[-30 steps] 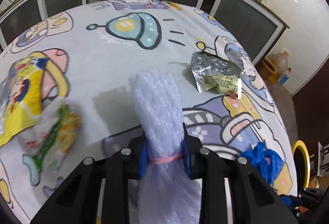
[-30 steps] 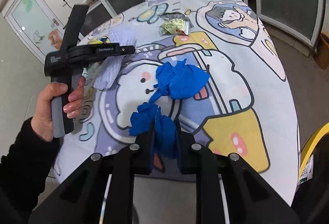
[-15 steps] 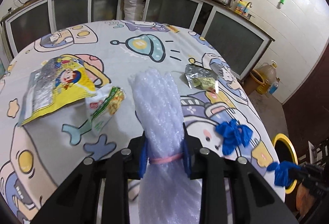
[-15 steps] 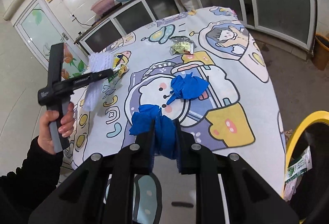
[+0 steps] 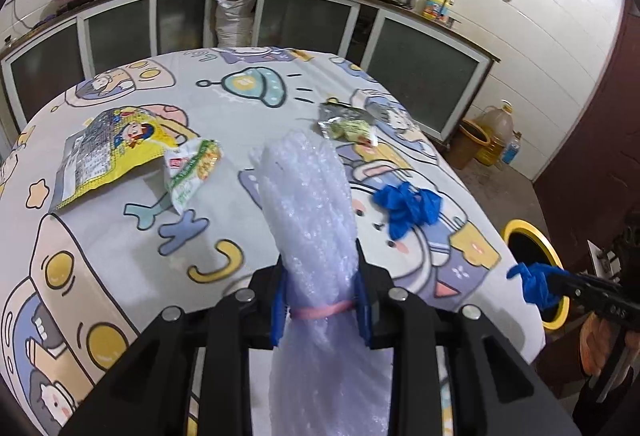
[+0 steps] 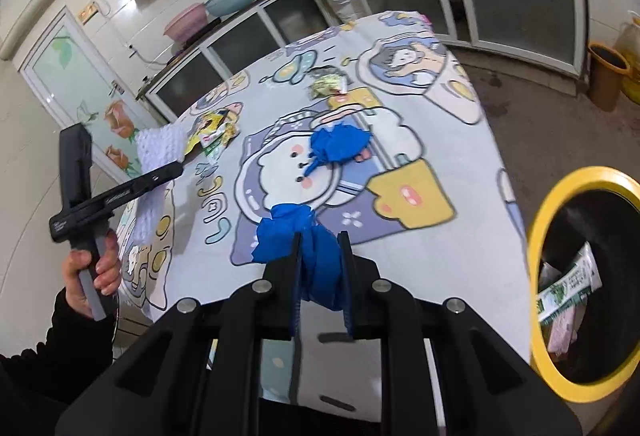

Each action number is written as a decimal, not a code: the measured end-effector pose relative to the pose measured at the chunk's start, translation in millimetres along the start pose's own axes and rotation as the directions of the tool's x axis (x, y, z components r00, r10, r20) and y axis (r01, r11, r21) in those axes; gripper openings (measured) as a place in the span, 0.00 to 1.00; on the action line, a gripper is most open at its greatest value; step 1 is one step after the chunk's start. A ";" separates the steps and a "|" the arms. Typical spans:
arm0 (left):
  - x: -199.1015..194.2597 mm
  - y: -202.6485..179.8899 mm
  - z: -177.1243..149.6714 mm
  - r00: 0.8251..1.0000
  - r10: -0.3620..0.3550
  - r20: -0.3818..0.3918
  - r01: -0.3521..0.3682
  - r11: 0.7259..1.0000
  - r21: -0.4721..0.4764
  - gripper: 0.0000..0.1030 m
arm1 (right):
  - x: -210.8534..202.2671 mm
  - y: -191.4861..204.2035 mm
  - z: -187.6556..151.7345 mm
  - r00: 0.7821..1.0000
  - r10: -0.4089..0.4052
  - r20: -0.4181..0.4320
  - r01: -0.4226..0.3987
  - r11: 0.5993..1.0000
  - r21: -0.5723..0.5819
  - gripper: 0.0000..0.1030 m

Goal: Collect trash
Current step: 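Carry the blue glove over the bin with the right tool while the left tool carries the foam bundle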

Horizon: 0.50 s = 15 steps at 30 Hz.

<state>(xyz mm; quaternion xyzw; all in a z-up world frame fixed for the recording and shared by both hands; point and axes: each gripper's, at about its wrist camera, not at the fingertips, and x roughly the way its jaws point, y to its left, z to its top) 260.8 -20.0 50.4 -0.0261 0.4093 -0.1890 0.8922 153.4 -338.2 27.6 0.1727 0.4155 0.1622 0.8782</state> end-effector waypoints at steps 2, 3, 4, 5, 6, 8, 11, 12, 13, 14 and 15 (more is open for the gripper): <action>-3.8 -13.1 -2.3 1.000 -0.018 0.005 0.018 1.000 0.025 0.25 | -8.0 -8.3 -3.1 1.000 -0.007 0.012 0.007 1.000 0.018 0.16; -4.1 -18.4 -2.2 1.000 -0.020 0.006 0.019 0.999 0.035 0.25 | -12.1 -12.4 -4.4 1.000 -0.015 0.019 0.015 1.000 0.024 0.16; -4.5 -25.4 -2.8 1.000 -0.026 0.004 0.026 0.999 0.047 0.25 | -16.6 -17.0 -5.8 0.999 -0.022 0.027 0.022 0.999 0.032 0.16; -4.3 -33.4 -3.3 0.999 -0.039 0.000 0.039 0.998 0.058 0.25 | -20.3 -20.4 -7.2 0.999 -0.025 0.033 0.024 0.999 0.039 0.16; -3.3 -40.8 -3.4 0.999 -0.048 -0.004 0.048 0.997 0.068 0.25 | -24.5 -24.4 -8.5 0.999 -0.027 0.040 0.025 0.999 0.047 0.16; -0.8 -55.9 -3.1 0.998 -0.062 -0.010 0.063 0.994 0.090 0.25 | -35.7 -34.2 -11.8 0.997 -0.046 0.060 0.043 0.997 0.063 0.16; 6.4 -86.6 -2.1 0.995 -0.100 -0.025 0.102 0.986 0.132 0.25 | -49.9 -49.8 -16.0 0.994 -0.070 0.084 0.062 0.994 0.094 0.16; 8.4 -93.8 -2.1 0.994 -0.109 -0.029 0.112 0.984 0.141 0.25 | -56.3 -57.0 -17.9 0.992 -0.081 0.094 0.071 0.992 0.109 0.16; 11.4 -103.1 -1.9 0.992 -0.121 -0.035 0.125 0.980 0.152 0.25 | -62.9 -64.3 -19.9 0.990 -0.096 0.106 0.083 0.989 0.125 0.16; 13.7 -111.5 -2.0 0.990 -0.134 -0.040 0.139 0.977 0.162 0.25 | -67.8 -69.8 -21.5 0.987 -0.110 0.114 0.094 0.986 0.138 0.16; 17.0 -123.1 -1.4 0.988 -0.148 -0.046 0.154 0.973 0.174 0.25 | -75.4 -78.3 -24.0 0.983 -0.133 0.128 0.112 0.981 0.158 0.16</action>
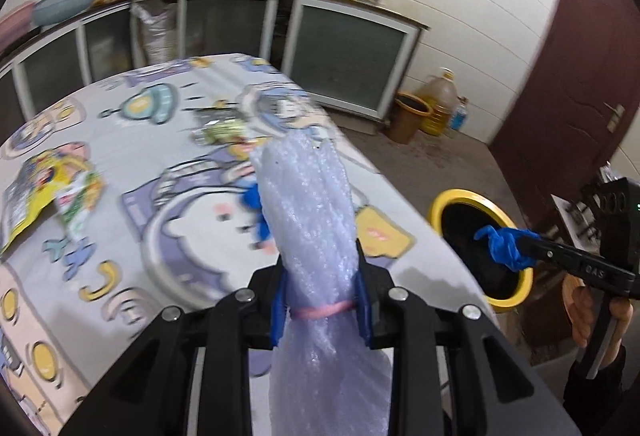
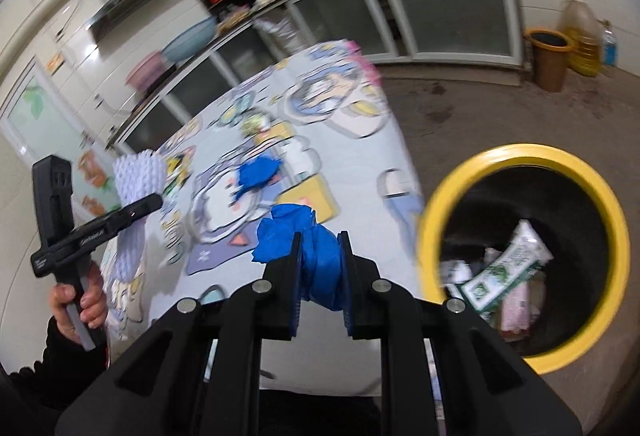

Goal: Collect trash
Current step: 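Carry the blue glove over the bin with the right tool while the left tool carries the foam bundle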

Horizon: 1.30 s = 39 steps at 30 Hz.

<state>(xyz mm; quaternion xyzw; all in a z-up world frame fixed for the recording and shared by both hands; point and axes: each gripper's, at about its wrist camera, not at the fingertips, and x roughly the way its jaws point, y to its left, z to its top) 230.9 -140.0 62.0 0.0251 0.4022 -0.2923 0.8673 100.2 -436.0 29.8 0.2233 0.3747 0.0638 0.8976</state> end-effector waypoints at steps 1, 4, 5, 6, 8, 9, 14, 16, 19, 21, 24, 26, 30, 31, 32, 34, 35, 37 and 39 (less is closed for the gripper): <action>4.8 -10.8 2.9 1.000 -0.017 -0.003 0.017 1.000 0.013 0.25 | -6.2 -9.0 -0.5 1.000 -0.015 0.013 0.015 1.000 0.016 0.16; 16.1 -38.1 10.0 0.998 -0.060 -0.008 0.060 0.997 0.048 0.25 | -23.5 -34.9 -1.0 0.997 -0.062 0.049 0.059 0.996 0.065 0.16; 20.9 -50.6 13.1 0.997 -0.078 -0.011 0.079 0.995 0.064 0.25 | -27.3 -40.9 -1.7 0.996 -0.074 0.056 0.069 0.995 0.075 0.16; 24.2 -58.2 14.8 0.996 -0.091 -0.014 0.092 0.993 0.073 0.25 | -31.9 -48.2 -2.9 0.994 -0.087 0.065 0.082 0.993 0.088 0.16; 31.3 -76.8 18.6 0.993 -0.116 -0.020 0.117 0.988 0.098 0.25 | -40.3 -62.7 -4.6 0.989 -0.124 0.080 0.115 0.987 0.113 0.16; 36.4 -89.6 21.0 0.991 -0.131 -0.024 0.133 0.984 0.117 0.25 | -43.5 -68.4 -5.6 0.986 -0.142 0.085 0.131 0.984 0.120 0.16; 61.7 -136.2 28.7 0.981 -0.188 -0.052 0.194 0.966 0.173 0.25 | -55.8 -97.6 -12.8 0.976 -0.194 0.103 0.174 0.969 0.178 0.16; 70.9 -151.2 31.0 0.977 -0.205 -0.063 0.213 0.959 0.184 0.25 | -57.8 -108.6 -16.1 0.967 -0.231 0.104 0.208 0.958 0.196 0.16; 87.6 -175.1 33.5 0.973 -0.217 -0.083 0.230 0.949 0.215 0.25 | -56.3 -121.8 -19.7 0.961 -0.260 0.097 0.235 0.948 0.217 0.16; 98.5 -190.5 34.4 0.971 -0.220 -0.097 0.237 0.944 0.230 0.26 | -55.2 -129.1 -22.1 0.951 -0.296 0.092 0.270 0.937 0.221 0.16; 113.9 -207.9 33.8 0.965 -0.234 -0.123 0.257 0.937 0.235 0.26 | -51.7 -141.7 -24.4 0.951 -0.300 0.078 0.274 0.931 0.242 0.16; 123.2 -216.9 31.8 0.961 -0.239 -0.136 0.266 0.934 0.240 0.26 | -49.5 -147.4 -26.3 0.950 -0.305 0.070 0.279 0.927 0.251 0.16; 144.2 -230.6 28.6 0.955 -0.244 -0.168 0.279 0.931 0.236 0.26 | -43.7 -157.2 -28.3 0.949 -0.309 0.054 0.285 0.922 0.263 0.16; 148.8 -232.8 28.6 0.954 -0.243 -0.174 0.279 0.931 0.236 0.26 | -42.1 -159.5 -28.9 0.947 -0.317 0.050 0.293 0.918 0.266 0.16; 154.7 -235.7 27.6 0.954 -0.239 -0.182 0.278 0.931 0.237 0.26 | -39.8 -163.3 -29.8 0.945 -0.323 0.042 0.300 0.915 0.271 0.16; 162.6 -239.7 27.2 0.951 -0.240 -0.195 0.283 0.930 0.236 0.26 | -36.5 -168.0 -31.9 0.946 -0.322 0.031 0.302 0.912 0.278 0.16; 167.5 -241.5 26.4 0.950 -0.238 -0.202 0.283 0.930 0.235 0.26 | -34.7 -167.5 -32.3 0.946 -0.323 0.027 0.303 0.910 0.282 0.16; 173.5 -243.4 26.1 0.948 -0.237 -0.212 0.285 0.930 0.233 0.26 | -32.6 -171.2 -34.1 0.945 -0.325 0.019 0.306 0.907 0.289 0.16; 179.3 -245.3 25.2 0.944 -0.243 -0.224 0.292 0.930 0.223 0.26 | -31.0 -175.1 -35.5 0.946 -0.323 0.012 0.305 0.904 0.299 0.16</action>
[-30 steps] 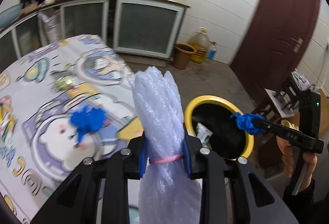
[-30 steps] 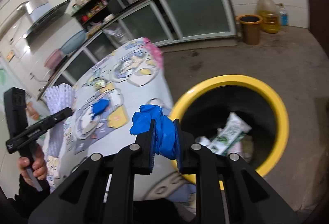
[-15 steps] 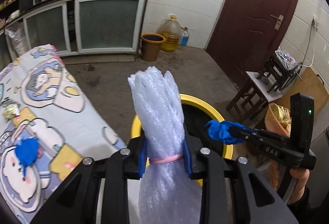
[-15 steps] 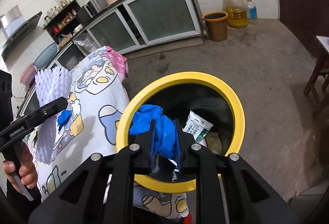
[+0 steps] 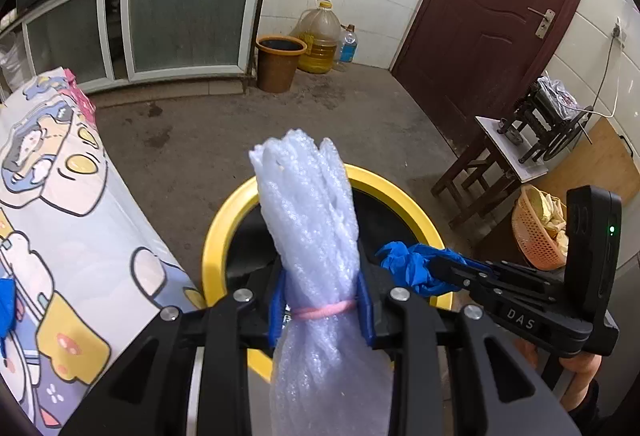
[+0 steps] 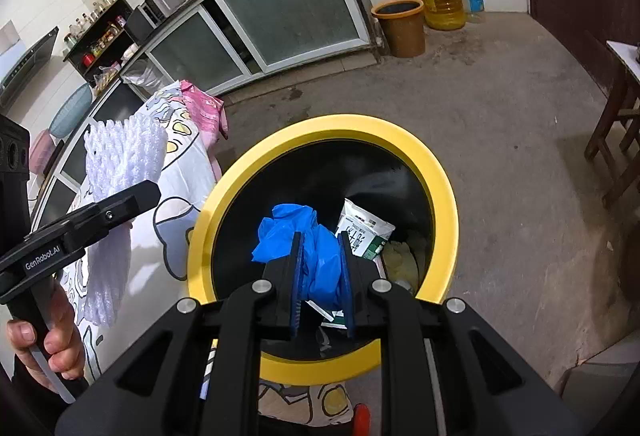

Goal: Collect trash
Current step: 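Carry the blue glove over the bin with the right tool while the left tool carries the foam bundle, then open both tools to drop the glove and foam bundle into the bin, then return the right tool to the other blue glove while the left tool reaches the white snack wrapper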

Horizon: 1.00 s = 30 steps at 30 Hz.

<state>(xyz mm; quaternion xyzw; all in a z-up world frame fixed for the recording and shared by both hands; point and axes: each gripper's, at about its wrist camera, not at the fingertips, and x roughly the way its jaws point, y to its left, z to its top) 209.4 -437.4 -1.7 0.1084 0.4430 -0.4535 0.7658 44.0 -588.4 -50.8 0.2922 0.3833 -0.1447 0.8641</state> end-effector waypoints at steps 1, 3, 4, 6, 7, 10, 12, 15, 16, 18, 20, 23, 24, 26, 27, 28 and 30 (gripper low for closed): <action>2.6 -0.1 1.0 1.000 -0.001 -0.003 0.001 1.000 -0.004 0.27 | 1.9 -1.6 -0.1 1.000 0.000 -0.006 0.000 1.000 0.004 0.16; 6.3 1.5 2.6 1.000 -0.018 -0.006 0.017 1.000 -0.020 0.30 | 4.6 -3.1 0.0 1.000 0.006 -0.020 -0.006 1.000 0.011 0.17; 7.0 2.3 3.1 1.000 -0.026 -0.007 0.026 0.999 -0.029 0.36 | 5.9 -4.7 -0.2 1.000 0.011 -0.025 -0.011 1.000 0.022 0.18; 6.5 5.3 4.2 0.999 -0.043 -0.002 0.043 0.997 -0.060 0.60 | 8.7 -7.5 0.0 0.999 0.002 -0.034 -0.001 0.999 0.037 0.19; 4.4 7.2 4.5 0.999 -0.038 0.012 0.039 0.997 -0.074 0.79 | 10.2 -9.2 0.5 0.999 -0.011 -0.035 0.013 0.999 0.039 0.24; -5.1 15.4 5.1 0.998 -0.035 0.057 0.041 0.994 -0.104 0.88 | 11.2 -14.4 -1.4 0.999 -0.003 -0.039 0.005 0.998 0.063 0.53; -9.3 22.0 4.9 0.998 -0.035 0.057 0.042 0.992 -0.122 0.92 | 10.0 -16.6 -3.1 0.999 0.000 -0.040 0.003 0.997 0.075 0.53; -17.2 34.1 0.2 0.998 -0.003 0.068 0.013 0.988 -0.154 0.92 | 5.9 -17.4 -4.7 1.000 0.003 -0.031 0.000 0.997 0.079 0.53; -20.1 38.4 -1.5 0.998 0.011 0.068 0.000 0.987 -0.159 0.92 | 4.6 -17.1 -5.6 0.999 0.009 -0.030 -0.006 0.997 0.079 0.53; -30.6 49.9 -7.5 0.995 0.059 0.080 -0.045 0.986 -0.160 0.92 | 2.9 -14.1 -6.5 1.000 0.016 -0.026 -0.014 0.997 0.070 0.53; -40.6 58.8 -12.5 0.991 0.095 0.090 -0.080 0.984 -0.159 0.92 | 0.8 -8.2 -8.7 0.999 0.025 -0.021 -0.024 0.998 0.052 0.53; -61.9 77.0 -20.8 0.981 0.156 0.112 -0.137 0.978 -0.158 0.92 | 1.2 2.2 -9.6 0.999 0.039 -0.020 -0.038 0.999 0.032 0.53; -71.9 86.0 -24.6 0.976 0.181 0.121 -0.160 0.974 -0.162 0.92 | 1.5 7.6 -10.0 0.999 0.047 -0.021 -0.046 0.999 0.025 0.53; -87.1 100.7 -30.0 0.971 0.202 0.131 -0.177 0.967 -0.181 0.92 | 2.0 19.7 -10.4 0.998 0.060 -0.020 -0.060 0.998 0.007 0.53; -94.7 107.7 -31.8 0.969 0.207 0.135 -0.180 0.965 -0.190 0.92 | 1.4 25.5 -10.5 0.998 0.064 -0.018 -0.064 0.998 -0.001 0.53; -101.7 113.8 -35.0 0.967 0.215 0.138 -0.186 0.962 -0.201 0.92 | 2.1 34.3 -11.0 0.997 0.071 -0.018 -0.071 0.997 -0.015 0.53; -121.0 130.6 -44.1 0.958 0.239 0.155 -0.202 0.954 -0.222 0.92 | 3.8 48.6 -11.7 0.996 0.087 -0.024 -0.088 0.995 -0.037 0.53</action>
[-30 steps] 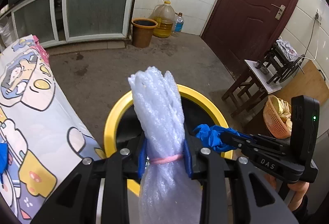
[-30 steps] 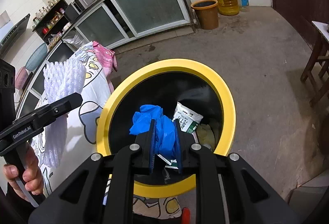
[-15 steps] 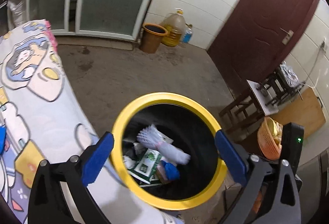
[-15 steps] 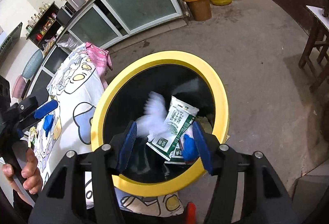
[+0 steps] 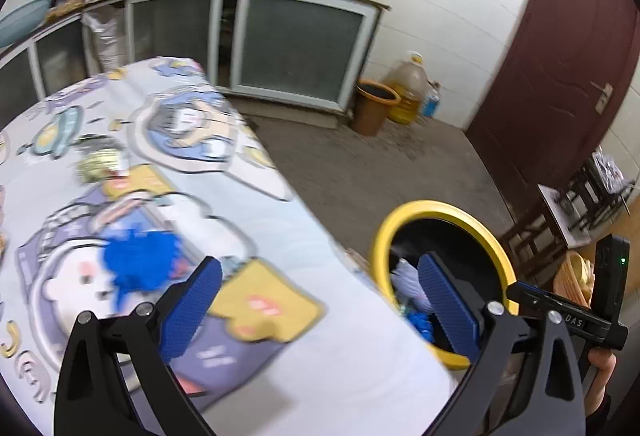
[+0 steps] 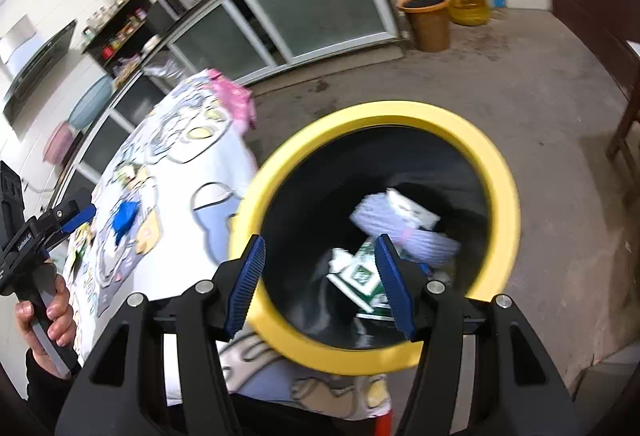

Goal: Collect trash
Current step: 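Return the right tool to the other blue glove while the left tool reaches the white snack wrapper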

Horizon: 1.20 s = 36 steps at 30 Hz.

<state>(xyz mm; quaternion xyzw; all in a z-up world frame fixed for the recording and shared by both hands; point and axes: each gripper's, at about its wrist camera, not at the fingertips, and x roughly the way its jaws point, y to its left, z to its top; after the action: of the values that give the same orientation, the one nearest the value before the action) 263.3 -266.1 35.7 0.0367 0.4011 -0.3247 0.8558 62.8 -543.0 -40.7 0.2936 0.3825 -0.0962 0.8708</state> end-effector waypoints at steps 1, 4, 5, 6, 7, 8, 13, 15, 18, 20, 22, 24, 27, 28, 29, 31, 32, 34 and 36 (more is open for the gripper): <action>-7.5 10.3 -1.4 1.000 0.010 0.009 -0.010 1.000 -0.006 0.92 | 1.9 7.5 0.5 1.000 0.006 -0.003 -0.006 1.000 -0.014 0.53; -33.5 44.1 -8.2 0.998 0.059 0.039 -0.058 0.998 -0.021 0.92 | 9.4 35.7 1.2 1.000 0.024 -0.018 -0.025 0.997 -0.068 0.53; -41.5 54.8 -10.9 0.996 0.074 0.046 -0.073 0.997 -0.025 0.92 | 13.2 50.0 1.4 0.999 0.033 -0.024 -0.035 0.995 -0.095 0.53; -51.6 69.1 -14.4 0.993 0.102 0.055 -0.100 0.994 -0.031 0.92 | 14.9 58.0 1.5 0.999 0.038 -0.028 -0.041 0.993 -0.112 0.54; -59.8 81.2 -17.6 0.990 0.129 0.061 -0.127 0.991 -0.036 0.92 | 17.4 68.1 1.3 0.998 0.046 -0.034 -0.050 0.990 -0.131 0.54; -70.8 98.4 -23.6 0.984 0.166 0.067 -0.163 0.986 -0.044 0.92 | 20.9 81.6 1.7 0.997 0.058 -0.040 -0.064 0.986 -0.154 0.54; -102.0 156.6 -45.5 0.946 0.319 0.061 -0.315 0.947 -0.064 0.92 | 41.2 143.5 -0.3 0.991 0.107 -0.075 -0.124 0.954 -0.271 0.59; -112.3 181.0 -54.7 0.926 0.373 0.055 -0.369 0.926 -0.074 0.92 | 51.6 167.0 -2.3 0.989 0.119 -0.094 -0.142 0.940 -0.310 0.59; -121.5 208.3 -63.3 0.904 0.425 0.044 -0.419 0.902 -0.103 0.92 | 68.5 203.5 -4.6 0.984 0.135 -0.115 -0.169 0.912 -0.375 0.59; -125.4 228.7 -68.4 0.894 0.446 0.030 -0.439 0.889 -0.133 0.92 | 78.9 222.9 -3.5 0.981 0.143 -0.129 -0.184 0.895 -0.407 0.59; -126.2 244.2 -71.7 0.890 0.456 0.017 -0.447 0.879 -0.164 0.92 | 89.8 243.5 -4.1 0.978 0.148 -0.145 -0.198 0.873 -0.445 0.58; -124.7 256.3 -72.4 0.886 0.464 0.006 -0.454 0.870 -0.191 0.92 | 100.7 265.3 -4.6 0.978 0.140 -0.152 -0.198 0.847 -0.494 0.58; -119.6 274.8 -73.0 0.882 0.472 -0.015 -0.462 0.857 -0.227 0.92 | 114.7 291.7 -6.0 0.980 0.125 -0.157 -0.192 0.809 -0.556 0.58; -117.8 280.0 -72.5 0.879 0.477 -0.021 -0.468 0.852 -0.236 0.92 | 118.2 294.9 -5.9 0.979 0.121 -0.162 -0.193 0.803 -0.564 0.58; -116.5 282.3 -72.3 0.877 0.481 -0.023 -0.471 0.848 -0.241 0.92 | 123.5 301.2 -6.4 0.979 0.115 -0.170 -0.194 0.791 -0.580 0.58; -113.6 290.0 -71.7 0.873 0.487 -0.026 -0.476 0.841 -0.259 0.92 | 129.7 308.4 -7.3 0.980 0.107 -0.170 -0.190 0.774 -0.604 0.58; -110.9 294.3 -69.8 0.875 0.483 -0.033 -0.473 0.839 -0.269 0.92 | 134.1 313.2 -7.2 0.980 0.102 -0.172 -0.188 0.765 -0.616 0.58; -106.5 301.7 -67.9 0.876 0.481 -0.047 -0.473 0.833 -0.288 0.92 | 141.4 319.2 -5.8 0.977 0.105 -0.188 -0.200 0.761 -0.617 0.58; -99.0 313.6 -65.7 0.880 0.470 -0.074 -0.467 0.824 -0.321 0.92 | 147.8 325.0 -5.2 0.974 0.108 -0.201 -0.212 0.755 -0.621 0.58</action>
<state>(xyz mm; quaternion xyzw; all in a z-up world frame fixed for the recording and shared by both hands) 357.0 53.8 -0.4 -0.0108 0.4249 -0.0333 0.9046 288.8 -268.5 -8.0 0.0185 0.4313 0.1373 0.8915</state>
